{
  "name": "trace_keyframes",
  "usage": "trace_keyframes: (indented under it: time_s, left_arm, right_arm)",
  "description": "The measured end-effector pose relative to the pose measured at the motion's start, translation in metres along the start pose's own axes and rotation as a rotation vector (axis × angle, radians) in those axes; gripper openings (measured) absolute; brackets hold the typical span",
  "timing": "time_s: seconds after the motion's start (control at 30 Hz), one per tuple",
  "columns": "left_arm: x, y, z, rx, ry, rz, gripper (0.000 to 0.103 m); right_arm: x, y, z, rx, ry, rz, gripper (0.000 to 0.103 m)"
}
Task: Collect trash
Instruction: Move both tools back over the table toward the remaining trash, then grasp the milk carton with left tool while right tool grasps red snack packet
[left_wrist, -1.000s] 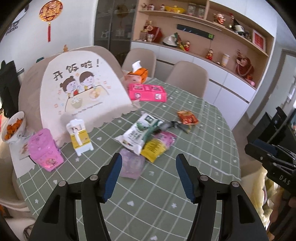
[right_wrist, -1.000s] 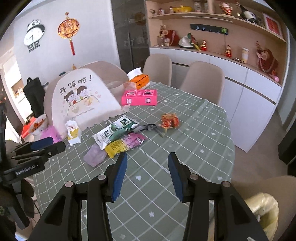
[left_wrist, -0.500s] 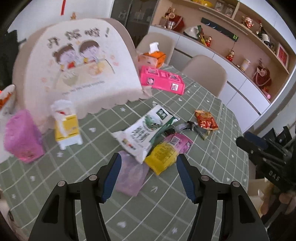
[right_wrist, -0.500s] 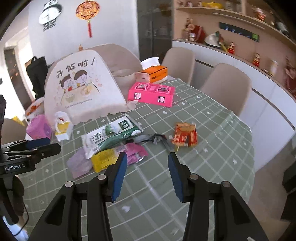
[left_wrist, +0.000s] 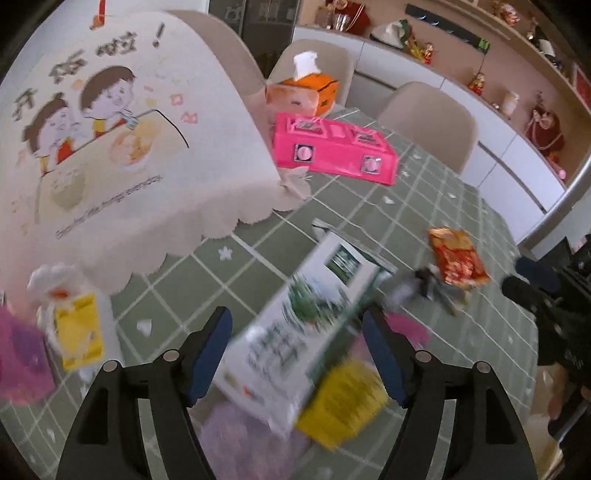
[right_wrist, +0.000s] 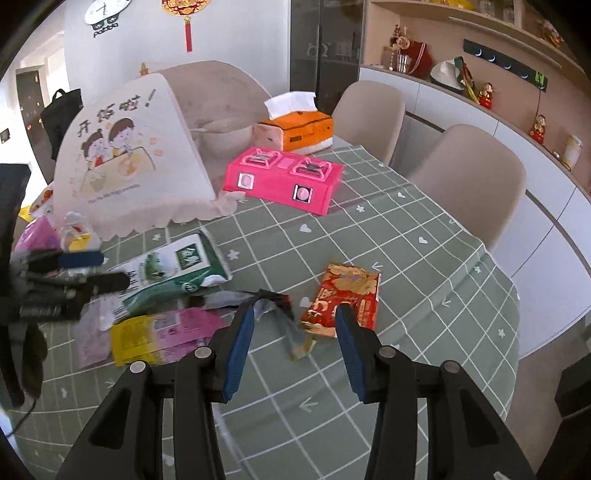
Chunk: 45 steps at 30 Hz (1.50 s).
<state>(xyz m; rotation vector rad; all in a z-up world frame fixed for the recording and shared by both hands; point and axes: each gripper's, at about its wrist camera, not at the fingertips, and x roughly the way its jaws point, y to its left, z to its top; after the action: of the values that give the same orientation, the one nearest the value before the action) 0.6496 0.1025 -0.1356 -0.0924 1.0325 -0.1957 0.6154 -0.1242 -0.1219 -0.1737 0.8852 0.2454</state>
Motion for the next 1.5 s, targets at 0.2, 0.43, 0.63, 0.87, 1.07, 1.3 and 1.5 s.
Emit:
trace_keyframes:
  time_s: [0.2,0.43,0.63,0.87,1.07,1.3,1.5]
  left_arm:
    - [0.039,0.009,0.009,-0.018,0.090,-0.021,0.073]
    - [0.041,0.019,0.003,-0.085,0.104,-0.066,0.073]
    - [0.032,0.020,-0.006,-0.121,0.134,-0.067,0.058]
    - [0.007,0.009,-0.033,-0.083,0.161,-0.041,0.025]
    - [-0.028,0.000,-0.050,-0.050,0.109,-0.030,0.015]
    - [-0.062,-0.011,-0.050,-0.008,0.035,-0.009,0.013]
    - [-0.074,-0.011,-0.048,0.004,0.006,-0.002,0.013]
  right_arm:
    - [0.011,-0.007,-0.004,0.018,0.018,0.000,0.043]
    - [0.009,-0.011,-0.010,0.039,0.037,0.000,0.043]
    - [0.000,-0.011,-0.014,0.058,0.043,0.008,0.043]
    - [-0.009,-0.004,-0.026,0.046,0.062,0.016,0.043]
    - [-0.006,0.001,-0.032,0.045,0.084,0.024,0.043]
    - [0.003,0.002,-0.025,0.065,0.093,0.034,0.043]
    - [0.010,-0.002,-0.009,0.066,0.066,0.018,0.043]
